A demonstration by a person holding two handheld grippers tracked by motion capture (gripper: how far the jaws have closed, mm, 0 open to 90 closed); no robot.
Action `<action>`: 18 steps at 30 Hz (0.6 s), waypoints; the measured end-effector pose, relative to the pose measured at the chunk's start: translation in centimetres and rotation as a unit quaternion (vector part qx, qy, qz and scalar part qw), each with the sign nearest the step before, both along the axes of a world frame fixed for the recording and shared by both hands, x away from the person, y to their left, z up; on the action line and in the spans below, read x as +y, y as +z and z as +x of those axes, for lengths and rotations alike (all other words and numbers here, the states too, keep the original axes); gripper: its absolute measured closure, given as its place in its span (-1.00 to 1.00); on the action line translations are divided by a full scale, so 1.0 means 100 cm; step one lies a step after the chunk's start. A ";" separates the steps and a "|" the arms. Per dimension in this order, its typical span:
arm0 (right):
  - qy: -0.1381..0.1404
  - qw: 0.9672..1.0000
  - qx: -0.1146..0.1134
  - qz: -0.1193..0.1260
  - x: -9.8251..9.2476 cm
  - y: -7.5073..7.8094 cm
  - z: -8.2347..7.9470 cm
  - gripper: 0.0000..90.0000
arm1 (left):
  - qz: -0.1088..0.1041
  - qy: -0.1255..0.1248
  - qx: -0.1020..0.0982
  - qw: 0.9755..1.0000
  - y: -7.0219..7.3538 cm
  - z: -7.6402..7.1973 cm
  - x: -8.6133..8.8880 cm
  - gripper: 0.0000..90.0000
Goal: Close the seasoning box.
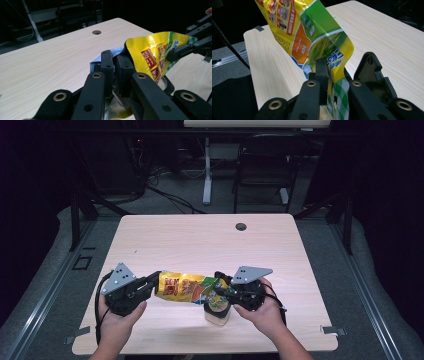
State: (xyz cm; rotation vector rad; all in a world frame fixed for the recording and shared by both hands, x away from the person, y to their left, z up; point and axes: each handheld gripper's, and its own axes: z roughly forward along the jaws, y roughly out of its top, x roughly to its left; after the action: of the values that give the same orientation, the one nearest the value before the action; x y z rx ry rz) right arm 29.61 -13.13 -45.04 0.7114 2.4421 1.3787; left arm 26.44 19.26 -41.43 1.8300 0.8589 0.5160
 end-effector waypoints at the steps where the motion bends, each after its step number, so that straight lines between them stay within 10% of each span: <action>1: 0.000 1.000 0.000 0.000 0.000 0.000 0.000 0.89 | 0.001 0.001 0.000 1.000 0.000 0.000 0.000 0.91; 18: 0.000 1.000 0.001 0.003 0.000 -0.001 -0.001 0.88 | -0.001 -0.001 -0.003 1.000 0.001 0.000 -0.002 0.91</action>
State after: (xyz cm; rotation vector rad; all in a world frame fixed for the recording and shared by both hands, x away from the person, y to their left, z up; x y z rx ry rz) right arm 29.54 -13.18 -45.18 0.7145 2.4400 1.3870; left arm 26.43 19.10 -41.37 1.8261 0.8531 0.5188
